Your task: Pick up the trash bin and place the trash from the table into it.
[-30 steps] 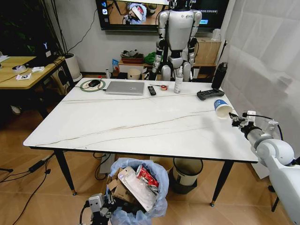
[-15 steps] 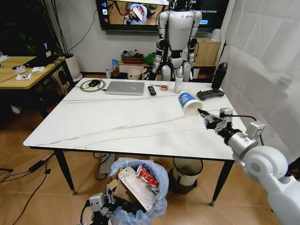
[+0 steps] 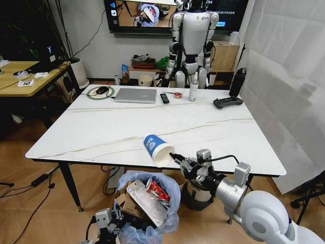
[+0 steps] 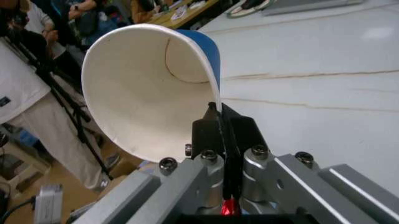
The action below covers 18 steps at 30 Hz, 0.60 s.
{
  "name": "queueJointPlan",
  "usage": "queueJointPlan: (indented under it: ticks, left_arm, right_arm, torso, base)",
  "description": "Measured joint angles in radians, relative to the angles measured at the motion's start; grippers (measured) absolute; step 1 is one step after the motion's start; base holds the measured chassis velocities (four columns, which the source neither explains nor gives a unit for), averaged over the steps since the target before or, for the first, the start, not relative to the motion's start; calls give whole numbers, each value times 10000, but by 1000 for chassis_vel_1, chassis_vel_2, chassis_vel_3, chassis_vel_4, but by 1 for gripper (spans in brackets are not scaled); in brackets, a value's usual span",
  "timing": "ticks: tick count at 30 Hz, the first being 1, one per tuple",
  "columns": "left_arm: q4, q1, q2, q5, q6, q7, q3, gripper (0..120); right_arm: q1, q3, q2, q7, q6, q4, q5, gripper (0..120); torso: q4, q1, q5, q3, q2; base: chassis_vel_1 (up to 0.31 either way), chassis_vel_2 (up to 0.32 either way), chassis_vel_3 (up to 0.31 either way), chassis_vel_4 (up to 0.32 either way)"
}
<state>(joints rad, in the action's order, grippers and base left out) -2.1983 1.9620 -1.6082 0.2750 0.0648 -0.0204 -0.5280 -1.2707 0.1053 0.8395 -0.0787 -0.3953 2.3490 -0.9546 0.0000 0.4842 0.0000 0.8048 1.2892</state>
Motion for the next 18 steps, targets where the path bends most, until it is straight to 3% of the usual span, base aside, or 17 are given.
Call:
queueJointPlan:
  ticks: [8,18]
  left_arm:
    - [-120,1,0,155,27,8,-154,0]
    - [-162,-36,0,247,72,37,-185,0]
  right_arm:
    - [-512,-1195,-52,27,81,-66,839,0]
    - [-913,-1289,-75,62,159,-23,1201,0]
  torso:
    - [-1,0,0,0,0]
    - [-1,0,-1,0,0]
  base:
    - [0,0,0,0]
    - [0,0,0,0]
